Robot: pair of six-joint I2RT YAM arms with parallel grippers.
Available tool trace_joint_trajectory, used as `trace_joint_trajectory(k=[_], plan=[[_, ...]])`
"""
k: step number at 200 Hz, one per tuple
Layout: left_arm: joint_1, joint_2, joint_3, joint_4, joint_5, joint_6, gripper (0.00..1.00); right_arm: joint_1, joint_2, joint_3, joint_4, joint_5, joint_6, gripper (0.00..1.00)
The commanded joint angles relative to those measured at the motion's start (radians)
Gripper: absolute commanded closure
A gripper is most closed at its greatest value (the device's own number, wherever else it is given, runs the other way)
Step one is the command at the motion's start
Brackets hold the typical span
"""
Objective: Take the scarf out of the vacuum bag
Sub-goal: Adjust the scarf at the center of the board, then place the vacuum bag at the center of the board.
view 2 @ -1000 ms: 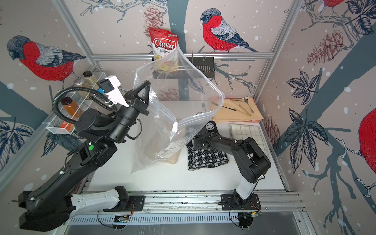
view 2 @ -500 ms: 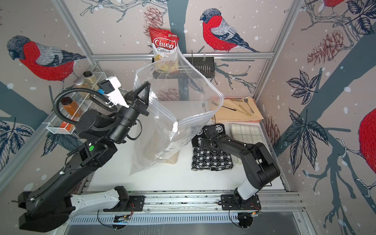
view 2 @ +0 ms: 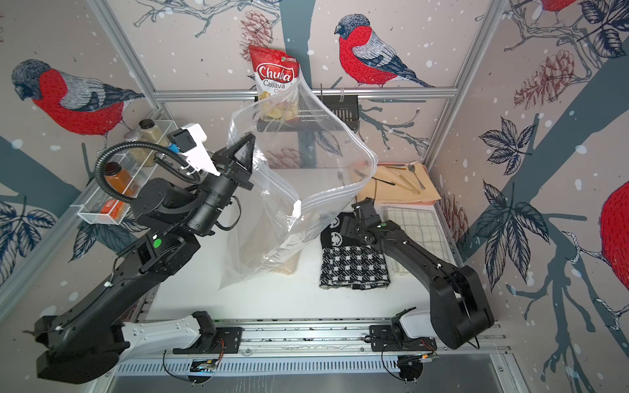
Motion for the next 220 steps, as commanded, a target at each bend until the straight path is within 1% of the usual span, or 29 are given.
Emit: trace_joint_trajectory(k=[1, 14, 30, 48, 57, 64, 70, 85, 100, 112, 115, 120, 123, 124, 125, 127, 128, 129, 130, 133, 144, 154, 160, 175, 185, 190, 198, 214, 220], plan=[[0.001, 0.011, 0.015, 0.039, 0.004, 0.038, 1.00, -0.086, -0.083, 0.030, -0.091, 0.118, 0.001, 0.08], [0.002, 0.029, 0.018, 0.031, -0.017, 0.053, 1.00, -0.133, -0.157, 0.012, -0.092, 0.170, 0.006, 0.07], [0.001, 0.074, 0.028, 0.021, -0.037, 0.091, 1.00, -0.177, -0.236, 0.011, -0.145, 0.262, 0.033, 0.06], [0.004, 0.167, 0.058, 0.001, -0.052, 0.137, 1.00, -0.185, -0.338, 0.007, -0.205, 0.414, 0.068, 0.05], [0.011, 0.231, 0.090, -0.017, -0.043, 0.158, 1.00, -0.181, -0.409, -0.007, -0.214, 0.485, 0.074, 0.02], [0.019, 0.290, 0.117, -0.031, -0.017, 0.171, 1.00, -0.181, -0.461, -0.022, -0.205, 0.521, 0.067, 0.00], [0.029, 0.343, 0.146, -0.045, 0.013, 0.174, 1.00, -0.179, -0.509, -0.033, -0.197, 0.545, 0.058, 0.01], [0.065, 0.483, 0.216, -0.060, 0.150, 0.163, 1.00, -0.173, -0.618, -0.065, -0.154, 0.593, 0.011, 0.01], [0.094, 0.622, 0.282, -0.039, 0.288, 0.153, 1.00, -0.172, -0.682, -0.072, -0.153, 0.655, -0.008, 0.01], [0.110, 0.736, 0.364, -0.042, 0.346, 0.145, 0.99, -0.172, -0.711, -0.070, -0.155, 0.685, -0.024, 0.01], [0.111, 0.766, 0.387, -0.045, 0.352, 0.143, 0.93, -0.172, -0.716, -0.069, -0.154, 0.688, -0.024, 0.01], [0.116, 0.807, 0.418, -0.048, 0.353, 0.143, 0.78, -0.172, -0.723, -0.072, -0.157, 0.685, -0.014, 0.01], [0.117, 0.832, 0.436, -0.047, 0.352, 0.140, 0.67, -0.172, -0.724, -0.076, -0.150, 0.676, -0.015, 0.01], [0.118, 0.838, 0.441, -0.046, 0.353, 0.139, 0.61, -0.172, -0.725, -0.077, -0.147, 0.672, -0.018, 0.01], [0.120, 0.846, 0.445, -0.046, 0.354, 0.138, 0.52, -0.172, -0.726, -0.078, -0.143, 0.668, -0.020, 0.01], [0.122, 0.859, 0.457, -0.046, 0.356, 0.137, 0.31, -0.171, -0.727, -0.081, -0.136, 0.658, -0.024, 0.01], [0.123, 0.865, 0.461, -0.045, 0.358, 0.136, 0.18, -0.170, -0.726, -0.084, -0.133, 0.654, -0.027, 0.01], [0.124, 0.873, 0.464, -0.045, 0.360, 0.136, 0.10, -0.170, -0.725, -0.085, -0.130, 0.650, -0.028, 0.01], [0.126, 0.879, 0.469, -0.044, 0.363, 0.136, 0.06, -0.171, -0.724, -0.086, -0.127, 0.648, -0.029, 0.01], [0.129, 0.895, 0.481, -0.043, 0.372, 0.135, 0.02, -0.171, -0.722, -0.087, -0.123, 0.642, -0.029, 0.01], [0.140, 0.929, 0.507, -0.047, 0.392, 0.122, 0.02, -0.168, -0.694, -0.087, -0.130, 0.650, 0.003, 0.01], [0.149, 0.911, 0.481, -0.027, 0.403, 0.098, 0.01, -0.162, -0.669, -0.092, -0.121, 0.668, 0.028, 0.01], [0.154, 0.876, 0.434, 0.003, 0.408, 0.088, 0.01, -0.159, -0.657, -0.106, -0.102, 0.669, 0.026, 0.01], [0.159, 0.724, 0.246, 0.124, 0.358, 0.060, 0.01, -0.159, -0.638, -0.150, -0.039, 0.672, 0.032, 0.01], [0.162, 0.600, 0.110, 0.202, 0.298, 0.064, 0.02, -0.159, -0.643, -0.207, 0.061, 0.633, -0.019, 0.01], [0.162, 0.539, 0.045, 0.231, 0.242, 0.075, 0.02, -0.160, -0.650, -0.244, 0.135, 0.601, -0.067, 0.01], [0.162, 0.439, -0.058, 0.266, 0.097, 0.083, 0.02, -0.158, -0.668, -0.321, 0.290, 0.545, -0.170, 0.01], [0.173, 0.239, -0.280, 0.343, -0.245, 0.093, 0.01, -0.158, -0.695, -0.530, 0.679, 0.497, -0.356, 0.01], [0.189, 0.165, -0.371, 0.400, -0.313, 0.116, 0.01, -0.161, -0.689, -0.616, 0.853, 0.478, -0.431, 0.00]])
